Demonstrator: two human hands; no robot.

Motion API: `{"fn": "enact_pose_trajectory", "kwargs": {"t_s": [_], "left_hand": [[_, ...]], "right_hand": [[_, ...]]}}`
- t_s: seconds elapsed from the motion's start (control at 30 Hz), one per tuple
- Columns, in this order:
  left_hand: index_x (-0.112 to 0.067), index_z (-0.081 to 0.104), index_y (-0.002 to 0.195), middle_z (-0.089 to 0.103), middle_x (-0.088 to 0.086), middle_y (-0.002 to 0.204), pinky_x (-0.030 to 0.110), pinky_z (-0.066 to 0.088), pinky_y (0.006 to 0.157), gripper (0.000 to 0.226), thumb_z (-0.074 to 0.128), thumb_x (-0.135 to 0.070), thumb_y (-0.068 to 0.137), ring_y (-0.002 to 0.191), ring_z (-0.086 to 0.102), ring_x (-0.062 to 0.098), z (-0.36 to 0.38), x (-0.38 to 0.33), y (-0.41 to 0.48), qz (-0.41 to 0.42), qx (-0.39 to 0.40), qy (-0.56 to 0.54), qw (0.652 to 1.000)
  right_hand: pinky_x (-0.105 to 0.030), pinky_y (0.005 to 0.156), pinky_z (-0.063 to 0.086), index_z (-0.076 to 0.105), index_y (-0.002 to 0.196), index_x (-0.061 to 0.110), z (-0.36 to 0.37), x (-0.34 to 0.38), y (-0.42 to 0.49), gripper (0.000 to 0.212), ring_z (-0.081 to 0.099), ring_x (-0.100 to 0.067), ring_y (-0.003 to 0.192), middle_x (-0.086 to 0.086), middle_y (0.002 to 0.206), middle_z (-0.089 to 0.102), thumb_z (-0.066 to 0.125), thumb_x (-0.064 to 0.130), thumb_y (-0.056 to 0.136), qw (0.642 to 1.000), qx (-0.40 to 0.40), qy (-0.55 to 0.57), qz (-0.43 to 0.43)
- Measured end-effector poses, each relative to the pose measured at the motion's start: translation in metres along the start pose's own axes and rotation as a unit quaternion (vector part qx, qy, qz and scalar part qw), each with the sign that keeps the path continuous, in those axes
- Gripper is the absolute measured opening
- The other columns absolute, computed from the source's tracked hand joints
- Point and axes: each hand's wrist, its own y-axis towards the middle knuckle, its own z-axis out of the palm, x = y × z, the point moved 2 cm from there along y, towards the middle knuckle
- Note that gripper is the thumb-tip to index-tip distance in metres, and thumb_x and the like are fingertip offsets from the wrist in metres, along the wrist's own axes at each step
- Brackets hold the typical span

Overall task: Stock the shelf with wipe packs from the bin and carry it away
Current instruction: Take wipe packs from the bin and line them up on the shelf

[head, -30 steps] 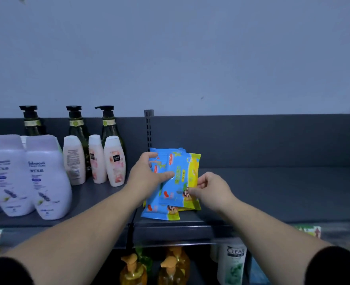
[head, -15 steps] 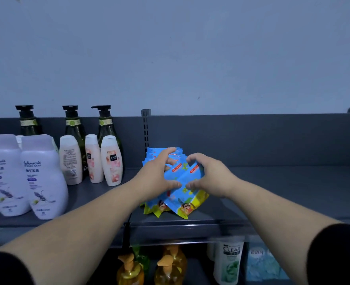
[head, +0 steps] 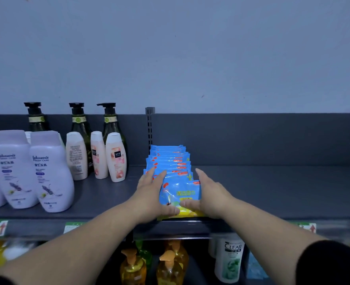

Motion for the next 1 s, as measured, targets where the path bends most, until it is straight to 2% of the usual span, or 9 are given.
{"fn": "enact_pose_trajectory", "kwargs": {"t_s": [0.13,0.23,0.33,0.4,0.43,0.57,0.77,1.0], "left_hand": [[-0.032,-0.001,0.152,-0.021,-0.005,0.157,0.035,0.008,0.119,0.113,0.076,-0.049,0.072,0.145,-0.017,0.017,-0.005,0.001,0.004,0.020,0.043,0.021,0.999],[-0.033,-0.001,0.152,-0.021,-0.007,0.157,0.038,0.005,0.119,0.108,0.070,-0.058,0.075,0.145,-0.020,0.019,-0.009,0.001,0.007,0.021,0.063,0.025,0.997],[-0.032,0.000,0.152,-0.018,-0.003,0.159,0.040,0.002,0.119,0.110,0.054,-0.079,0.069,0.145,-0.021,0.023,-0.009,-0.004,0.007,0.014,0.048,0.062,0.997],[-0.032,0.000,0.152,-0.016,-0.003,0.159,0.040,0.000,0.119,0.123,0.032,-0.098,0.052,0.145,-0.020,0.023,-0.007,-0.012,0.007,0.025,0.021,0.091,0.995],[-0.032,0.000,0.152,-0.016,-0.003,0.159,0.040,-0.001,0.120,0.123,0.024,-0.099,0.052,0.145,-0.019,0.022,-0.005,-0.017,0.007,0.033,0.006,0.100,0.994],[-0.027,0.001,0.153,-0.012,-0.004,0.160,0.038,-0.002,0.118,0.085,0.036,-0.069,0.087,0.146,-0.014,0.021,0.002,-0.045,0.010,0.047,-0.048,0.110,0.992],[-0.024,0.000,0.153,-0.009,0.001,0.160,0.038,0.000,0.119,0.080,0.033,-0.064,0.092,0.147,-0.009,0.024,0.044,-0.133,0.001,0.112,-0.062,0.120,0.985],[-0.023,-0.003,0.153,-0.010,0.002,0.160,0.040,0.004,0.120,0.078,0.031,-0.061,0.094,0.147,-0.009,0.025,0.116,-0.292,-0.034,0.209,-0.033,0.088,0.973]], "right_hand": [[-0.040,0.108,0.033,0.019,0.143,0.034,0.009,0.000,0.002,0.091,0.031,-0.021,0.134,0.011,0.133,0.044,0.073,0.056,0.073,1.000,0.016,-0.018,-0.012],[-0.046,0.115,0.024,0.009,0.148,0.029,0.010,0.002,0.002,0.100,0.019,-0.025,0.143,0.005,0.146,0.032,0.070,0.060,0.074,0.999,0.024,-0.043,-0.008],[-0.046,0.118,0.016,-0.003,0.152,0.023,0.008,0.001,0.001,0.111,0.007,-0.024,0.148,0.003,0.158,0.014,0.063,0.068,0.075,0.997,0.013,-0.074,0.004],[-0.047,0.119,0.013,-0.006,0.153,0.025,0.005,-0.005,-0.001,0.107,0.004,-0.022,0.148,0.004,0.161,0.006,0.054,0.072,0.077,0.996,-0.011,-0.085,0.013],[-0.047,0.119,0.011,-0.006,0.153,0.027,0.002,-0.010,-0.003,0.103,0.002,-0.020,0.148,0.005,0.161,0.003,0.049,0.073,0.079,0.996,-0.027,-0.087,0.022],[-0.046,0.119,0.006,-0.003,0.153,0.031,-0.017,-0.037,-0.021,0.084,0.000,-0.019,0.148,0.007,0.161,-0.001,0.037,0.069,0.089,0.986,-0.090,-0.123,0.069],[-0.046,0.119,0.011,-0.001,0.153,0.030,-0.066,-0.096,-0.084,0.080,0.005,-0.021,0.148,0.004,0.161,0.000,0.032,0.067,0.091,0.964,-0.141,-0.174,0.142],[-0.044,0.116,0.022,0.006,0.152,0.032,-0.141,-0.202,-0.213,0.078,0.015,-0.025,0.145,0.000,0.160,0.008,0.037,0.067,0.090,0.934,-0.209,-0.191,0.217]]}}
